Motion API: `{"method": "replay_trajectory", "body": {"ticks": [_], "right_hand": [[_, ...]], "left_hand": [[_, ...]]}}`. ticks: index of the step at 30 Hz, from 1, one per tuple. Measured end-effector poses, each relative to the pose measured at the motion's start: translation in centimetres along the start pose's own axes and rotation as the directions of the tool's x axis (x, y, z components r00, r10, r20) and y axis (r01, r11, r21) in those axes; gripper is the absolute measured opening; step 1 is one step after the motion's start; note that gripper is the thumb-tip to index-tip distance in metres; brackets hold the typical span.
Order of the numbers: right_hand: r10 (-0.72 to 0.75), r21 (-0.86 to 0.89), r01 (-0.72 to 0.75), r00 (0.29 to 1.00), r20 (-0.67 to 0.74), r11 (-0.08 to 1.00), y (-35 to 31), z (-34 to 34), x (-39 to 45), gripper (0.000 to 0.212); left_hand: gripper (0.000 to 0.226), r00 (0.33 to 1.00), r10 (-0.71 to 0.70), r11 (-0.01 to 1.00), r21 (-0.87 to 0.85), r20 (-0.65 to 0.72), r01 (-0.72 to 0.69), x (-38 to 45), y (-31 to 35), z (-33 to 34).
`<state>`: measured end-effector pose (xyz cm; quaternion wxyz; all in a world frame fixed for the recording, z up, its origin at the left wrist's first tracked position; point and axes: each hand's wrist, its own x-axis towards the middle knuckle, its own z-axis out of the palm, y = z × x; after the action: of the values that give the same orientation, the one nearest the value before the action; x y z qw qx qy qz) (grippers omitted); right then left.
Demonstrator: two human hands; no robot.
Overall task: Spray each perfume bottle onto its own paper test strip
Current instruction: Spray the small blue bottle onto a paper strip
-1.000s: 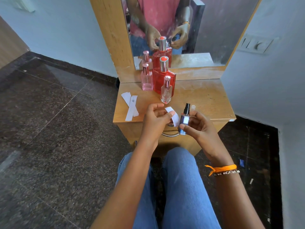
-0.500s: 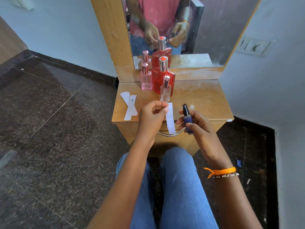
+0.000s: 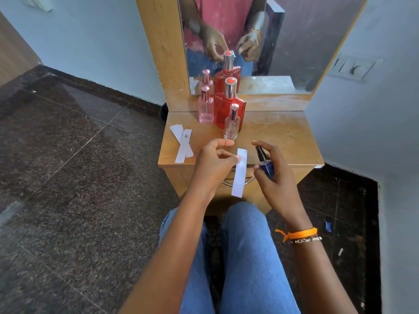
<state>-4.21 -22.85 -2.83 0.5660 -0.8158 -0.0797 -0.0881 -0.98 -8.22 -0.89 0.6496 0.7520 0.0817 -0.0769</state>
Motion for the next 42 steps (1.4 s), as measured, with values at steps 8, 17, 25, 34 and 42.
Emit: {"method": "replay_trajectory", "body": {"ticks": [8, 17, 25, 34, 42], "right_hand": [[-0.077, -0.347, 0.099, 0.994, 0.076, 0.933, 0.5, -0.1, 0.5, 0.056], [-0.108, -0.483, 0.156, 0.986, 0.127, 0.862, 1.4, 0.4, 0.7, 0.057], [-0.092, -0.489, 0.138, 0.989, 0.116, 0.861, 1.7, 0.5, 0.7, 0.055], [-0.097, -0.482, 0.146, 0.987, 0.125, 0.864, 1.8, 0.6, 0.8, 0.053], [-0.107, -0.45, 0.151, 0.987, 0.122, 0.88, 1.7, 0.7, 0.8, 0.051]], "left_hand": [[0.034, 0.994, -0.067, 0.996, -0.047, 0.082, 0.071, -0.2, 0.2, -0.2], [0.036, 0.994, -0.077, 0.996, -0.041, 0.077, 0.08, -0.5, 0.4, 0.2], [0.038, 0.995, -0.08, 0.996, -0.031, 0.063, 0.083, -0.5, 0.5, 0.2], [0.036, 0.994, -0.077, 0.996, -0.037, 0.078, 0.08, -0.4, 0.4, 0.4], [0.035, 0.994, -0.076, 0.996, -0.041, 0.075, 0.079, -0.4, 0.4, 0.3]]}}
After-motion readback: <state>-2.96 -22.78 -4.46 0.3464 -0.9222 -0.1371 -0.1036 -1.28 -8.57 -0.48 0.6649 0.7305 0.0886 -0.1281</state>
